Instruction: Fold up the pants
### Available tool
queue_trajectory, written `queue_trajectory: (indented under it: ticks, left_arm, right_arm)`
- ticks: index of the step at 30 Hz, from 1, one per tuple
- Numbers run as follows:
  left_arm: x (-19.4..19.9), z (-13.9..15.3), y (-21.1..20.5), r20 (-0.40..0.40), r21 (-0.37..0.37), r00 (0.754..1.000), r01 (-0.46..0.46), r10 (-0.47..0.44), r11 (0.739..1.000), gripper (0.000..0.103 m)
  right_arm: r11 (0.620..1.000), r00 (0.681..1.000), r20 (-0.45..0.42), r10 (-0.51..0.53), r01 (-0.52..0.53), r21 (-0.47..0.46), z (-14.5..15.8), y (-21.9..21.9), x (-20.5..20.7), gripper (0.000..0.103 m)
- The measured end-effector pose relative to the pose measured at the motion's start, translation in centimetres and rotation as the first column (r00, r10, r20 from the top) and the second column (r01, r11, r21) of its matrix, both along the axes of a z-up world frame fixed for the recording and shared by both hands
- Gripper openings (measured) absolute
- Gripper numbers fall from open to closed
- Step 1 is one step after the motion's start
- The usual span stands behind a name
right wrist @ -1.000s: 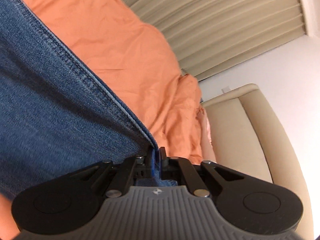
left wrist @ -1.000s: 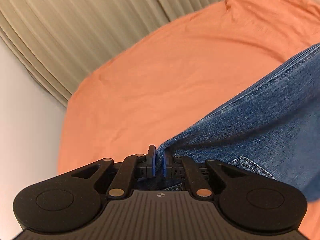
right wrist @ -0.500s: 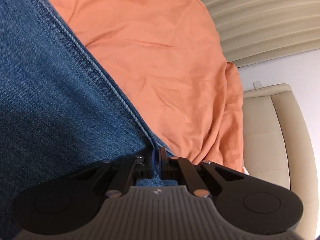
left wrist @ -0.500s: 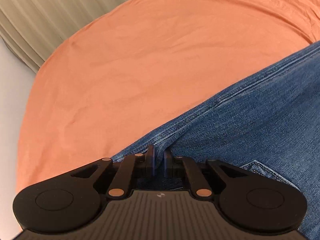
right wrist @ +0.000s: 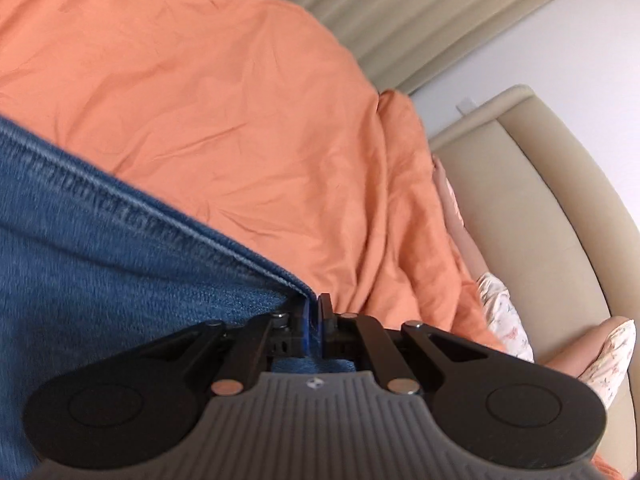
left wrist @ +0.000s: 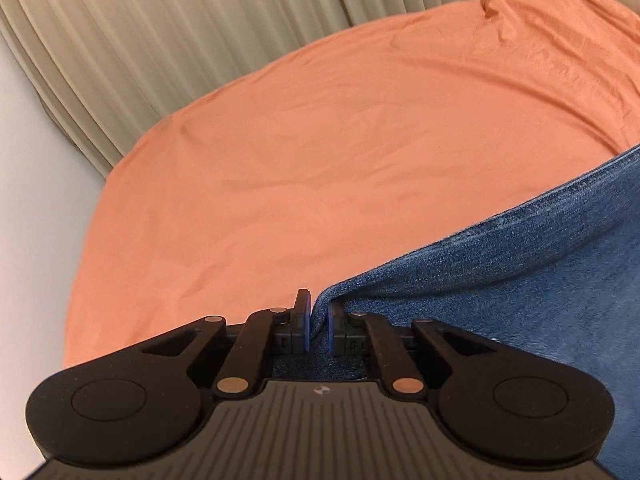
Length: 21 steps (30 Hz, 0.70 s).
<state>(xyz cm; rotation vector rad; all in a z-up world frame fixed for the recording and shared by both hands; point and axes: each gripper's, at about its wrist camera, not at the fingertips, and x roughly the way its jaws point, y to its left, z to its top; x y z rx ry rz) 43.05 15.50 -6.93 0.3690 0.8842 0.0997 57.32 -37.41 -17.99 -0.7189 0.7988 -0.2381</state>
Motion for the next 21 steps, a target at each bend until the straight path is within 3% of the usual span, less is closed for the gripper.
queue_trajectory:
  ticks: [7, 11, 12, 13, 14, 16, 17, 18, 21]
  left_arm:
    - [0.0, -3.3, 1.2, -0.050, -0.013, 0.998, -0.029, 0.028, 0.999, 0.010]
    - [0.6, -4.2, 1.3, -0.086, 0.020, 0.996, -0.017, 0.018, 1.000, 0.023]
    - [0.4, -4.1, 1.4, -0.080, 0.032, 0.997, -0.012, 0.015, 0.999, 0.041]
    - [0.4, -3.7, 1.5, -0.065, 0.039, 0.998, -0.013, 0.016, 0.999, 0.067]
    - [0.2, -3.2, 1.7, -0.051, 0.029, 0.999, -0.015, 0.017, 0.999, 0.075]
    - [-0.3, -2.0, 2.3, -0.031, -0.012, 0.999, -0.025, 0.025, 1.000, 0.075]
    - [-0.8, -1.4, 2.5, -0.024, -0.026, 0.999, -0.029, 0.029, 0.999, 0.075]
    - [-1.4, -0.8, 2.6, -0.020, -0.032, 0.999, -0.030, 0.030, 0.999, 0.075]
    - [-3.5, 1.4, 3.5, -0.026, -0.063, 0.999, -0.040, 0.039, 0.997, 0.075]
  right_arm:
    - [0.999, 0.999, -0.025, -0.038, 0.037, -0.024, -3.3, 1.1, 2.7, 0.000]
    - [0.998, 0.997, -0.049, -0.056, 0.056, -0.012, -4.9, 1.3, 3.7, 0.000]
    - [0.998, 0.996, -0.055, -0.065, 0.065, -0.002, -5.1, 1.1, 3.9, 0.000]
    - [0.997, 0.995, -0.062, -0.075, 0.076, 0.014, -5.1, 0.7, 4.6, 0.001]
    - [0.995, 0.994, -0.064, -0.088, 0.090, 0.032, -5.0, 0.6, 4.6, 0.005]
    - [0.991, 0.992, -0.060, -0.107, 0.111, 0.070, -4.2, 0.3, 4.4, 0.017]
    - [0.989, 0.992, -0.053, -0.112, 0.117, 0.090, -3.7, 0.2, 4.3, 0.038]
    - [0.986, 0.992, -0.041, -0.121, 0.125, 0.113, -2.9, 0.3, 3.9, 0.050]
    - [0.970, 0.992, -0.032, -0.125, 0.129, 0.204, -0.4, 0.9, 2.4, 0.049]
